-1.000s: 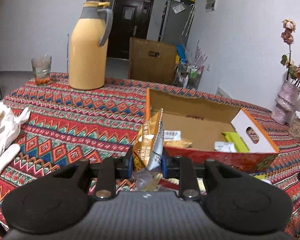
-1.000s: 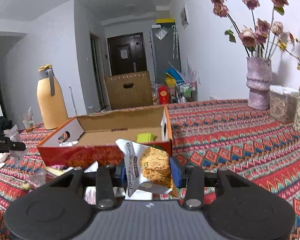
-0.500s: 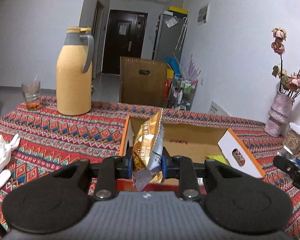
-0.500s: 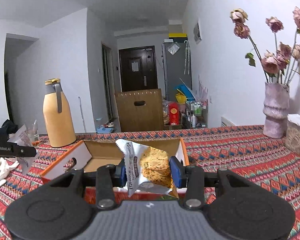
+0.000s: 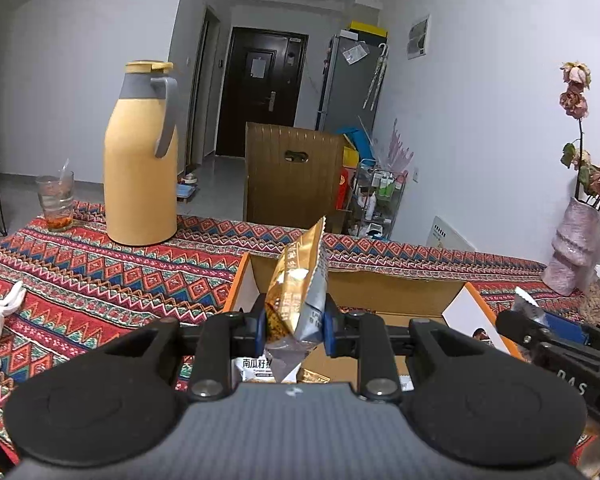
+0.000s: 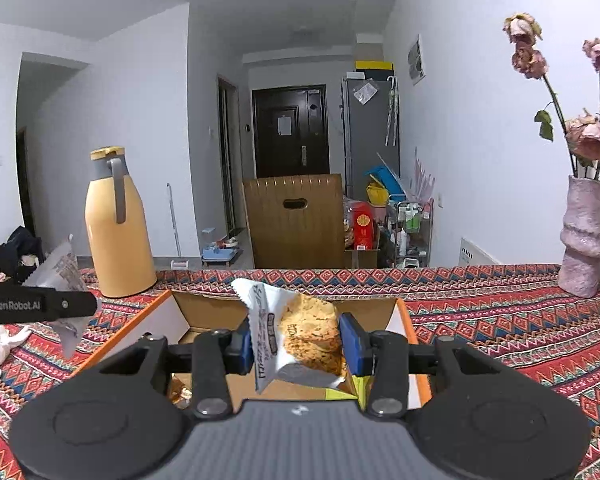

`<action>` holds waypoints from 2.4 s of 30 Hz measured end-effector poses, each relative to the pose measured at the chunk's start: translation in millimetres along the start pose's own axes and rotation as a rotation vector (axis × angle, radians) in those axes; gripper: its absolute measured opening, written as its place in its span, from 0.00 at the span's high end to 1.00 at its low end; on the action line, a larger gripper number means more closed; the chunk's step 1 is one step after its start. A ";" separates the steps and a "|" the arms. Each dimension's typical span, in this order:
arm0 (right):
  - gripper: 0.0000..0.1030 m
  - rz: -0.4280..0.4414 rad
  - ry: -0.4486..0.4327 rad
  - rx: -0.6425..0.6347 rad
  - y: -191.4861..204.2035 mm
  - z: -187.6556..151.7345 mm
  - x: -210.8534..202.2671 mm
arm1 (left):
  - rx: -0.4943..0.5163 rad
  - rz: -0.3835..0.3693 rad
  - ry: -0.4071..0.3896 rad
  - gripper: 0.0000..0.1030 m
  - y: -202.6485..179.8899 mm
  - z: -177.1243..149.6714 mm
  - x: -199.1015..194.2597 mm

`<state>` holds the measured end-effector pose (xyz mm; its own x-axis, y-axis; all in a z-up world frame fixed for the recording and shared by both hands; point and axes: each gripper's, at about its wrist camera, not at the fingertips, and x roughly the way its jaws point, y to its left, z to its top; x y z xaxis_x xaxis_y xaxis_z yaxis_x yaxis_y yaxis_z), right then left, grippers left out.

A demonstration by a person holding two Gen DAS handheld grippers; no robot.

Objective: Organize snacks
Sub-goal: 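Carry both bags over the box and open both grippers to drop them, then withdraw both tools from the box back toward the snack pile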

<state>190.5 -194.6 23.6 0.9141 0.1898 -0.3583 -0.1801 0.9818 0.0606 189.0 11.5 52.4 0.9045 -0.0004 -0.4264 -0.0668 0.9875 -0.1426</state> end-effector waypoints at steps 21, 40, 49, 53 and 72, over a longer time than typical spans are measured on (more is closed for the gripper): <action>0.59 0.015 0.078 0.008 0.1 -27.7 45.8 | -0.004 -0.002 0.055 0.74 9.9 -27.1 39.4; 0.00 -0.005 0.029 0.059 -6.4 -20.7 25.9 | -0.013 0.060 -0.039 0.00 7.3 -24.1 4.8; 0.00 -0.023 0.024 0.068 -8.9 -19.5 21.1 | -0.042 0.066 -0.029 0.00 10.4 -21.7 1.9; 0.00 -0.018 0.001 0.063 -7.3 -15.4 12.8 | -0.046 0.049 -0.039 0.00 8.1 -16.4 -12.1; 0.00 -0.023 -0.034 0.038 1.9 -15.2 -51.1 | 0.016 0.041 -0.041 0.00 4.2 -27.6 -73.2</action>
<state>138.0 -202.5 27.8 0.9298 0.1671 -0.3280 -0.1460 0.9853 0.0881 110.9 11.3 58.3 0.9175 0.0459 -0.3950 -0.0972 0.9890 -0.1110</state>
